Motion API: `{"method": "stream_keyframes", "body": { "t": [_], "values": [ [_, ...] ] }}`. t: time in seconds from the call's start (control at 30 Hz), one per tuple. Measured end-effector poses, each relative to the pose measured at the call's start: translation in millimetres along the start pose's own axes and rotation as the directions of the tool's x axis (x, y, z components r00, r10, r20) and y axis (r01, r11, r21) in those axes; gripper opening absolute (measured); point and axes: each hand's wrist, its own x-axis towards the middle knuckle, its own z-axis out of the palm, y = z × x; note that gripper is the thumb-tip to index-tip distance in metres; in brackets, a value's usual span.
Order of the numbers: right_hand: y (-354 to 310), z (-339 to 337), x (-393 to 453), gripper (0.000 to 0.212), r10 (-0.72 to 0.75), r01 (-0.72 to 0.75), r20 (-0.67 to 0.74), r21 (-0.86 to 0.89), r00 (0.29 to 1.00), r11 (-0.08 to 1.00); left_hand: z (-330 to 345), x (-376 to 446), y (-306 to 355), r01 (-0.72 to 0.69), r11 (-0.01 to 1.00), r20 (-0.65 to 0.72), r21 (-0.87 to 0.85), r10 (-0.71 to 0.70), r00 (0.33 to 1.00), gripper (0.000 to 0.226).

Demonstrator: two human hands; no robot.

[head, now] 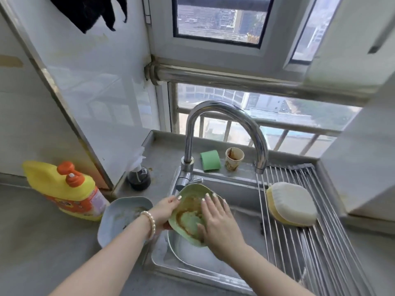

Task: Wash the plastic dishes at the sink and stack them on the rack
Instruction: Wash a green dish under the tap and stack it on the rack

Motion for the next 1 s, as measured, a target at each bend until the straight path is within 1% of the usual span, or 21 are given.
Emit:
{"method": "stream_keyframes", "body": {
  "t": [0.07,0.13,0.17,0.23,0.3,0.37,0.43,0.47,0.5,0.53,0.57,0.6,0.63,0.67,0.77,0.8,0.83,0.87,0.93,0.97,1.0],
  "values": [
    [8,3,-23,0.067,-0.039,0.038,0.167,0.012,0.985,0.999,17,3,0,-0.017,1.0,0.02,-0.009,0.017,1.0,0.023],
    [18,-11,-27,0.093,0.017,-0.008,0.221,-0.043,0.975,0.999,36,7,-3,-0.044,0.999,0.056,-0.008,0.044,0.997,0.023],
    [25,-15,-22,0.1,0.033,-0.017,0.231,-0.073,0.972,0.997,47,7,-3,-0.061,0.998,0.066,-0.02,0.062,0.996,0.022],
    [34,-22,-8,0.098,0.151,-0.143,0.342,-0.05,0.927,0.989,68,6,-2,-0.075,0.996,0.084,-0.05,0.079,0.993,0.021],
    [35,-26,9,0.091,0.221,-0.239,0.339,0.012,0.914,0.971,85,6,2,-0.068,0.988,0.113,-0.137,0.084,0.99,0.023],
    [29,-26,11,0.065,0.115,-0.189,0.337,0.193,0.934,0.963,92,6,6,-0.08,0.981,0.11,-0.18,0.1,0.989,0.024],
    [26,-31,-5,0.054,-0.071,-0.089,0.387,0.381,0.92,0.92,88,9,7,-0.1,0.972,0.088,-0.214,0.121,0.989,0.026],
    [30,-33,-16,0.054,-0.125,-0.06,0.412,0.406,0.902,0.912,85,12,8,-0.107,0.969,0.072,-0.222,0.126,0.989,0.027],
    [36,-36,-24,0.061,-0.123,-0.05,0.44,0.361,0.89,0.931,83,12,9,-0.106,0.97,0.064,-0.217,0.123,0.99,0.028],
    [46,-36,-29,0.079,-0.066,-0.059,0.423,0.274,0.904,0.96,83,11,8,-0.101,0.977,0.065,-0.19,0.115,0.991,0.028],
    [59,-36,-29,0.101,0.029,-0.104,0.408,0.163,0.913,0.981,87,8,8,-0.09,0.982,0.079,-0.168,0.105,0.991,0.027],
    [69,-36,-24,0.111,0.133,-0.173,0.4,0.067,0.907,0.983,92,7,6,-0.074,0.985,0.104,-0.157,0.091,0.99,0.027],
    [73,-35,-17,0.106,0.204,-0.236,0.402,0.031,0.893,0.971,99,4,5,-0.056,0.985,0.13,-0.163,0.078,0.988,0.026],
    [70,-35,-11,0.094,0.209,-0.261,0.413,0.071,0.886,0.963,107,3,3,-0.048,0.982,0.149,-0.185,0.076,0.986,0.026],
    [39,-42,-9,0.068,-0.041,-0.13,0.431,0.361,0.901,0.923,110,4,5,-0.096,0.946,0.099,-0.31,0.133,0.986,0.027],
    [33,-47,-17,0.065,-0.121,-0.089,0.452,0.416,0.884,0.905,105,6,6,-0.124,0.934,0.063,-0.334,0.154,0.986,0.028],
    [35,-46,-25,0.063,-0.131,-0.085,0.482,0.401,0.866,0.912,99,7,6,-0.145,0.932,0.039,-0.333,0.167,0.985,0.028],
    [44,-46,-30,0.068,-0.082,-0.094,0.504,0.314,0.86,0.945,93,8,5,-0.151,0.941,0.034,-0.304,0.169,0.985,0.028],
    [64,-48,-27,0.105,0.118,-0.147,0.474,0.025,0.873,0.989,92,5,2,-0.112,0.963,0.062,-0.245,0.131,0.989,0.027],
    [68,-47,-21,0.123,0.195,-0.205,0.447,-0.027,0.873,0.978,96,3,0,-0.087,0.967,0.087,-0.239,0.11,0.99,0.027],
    [66,-47,-14,0.13,0.219,-0.245,0.427,0.005,0.877,0.97,102,2,-1,-0.071,0.965,0.112,-0.251,0.101,0.989,0.027]
  ]
}}
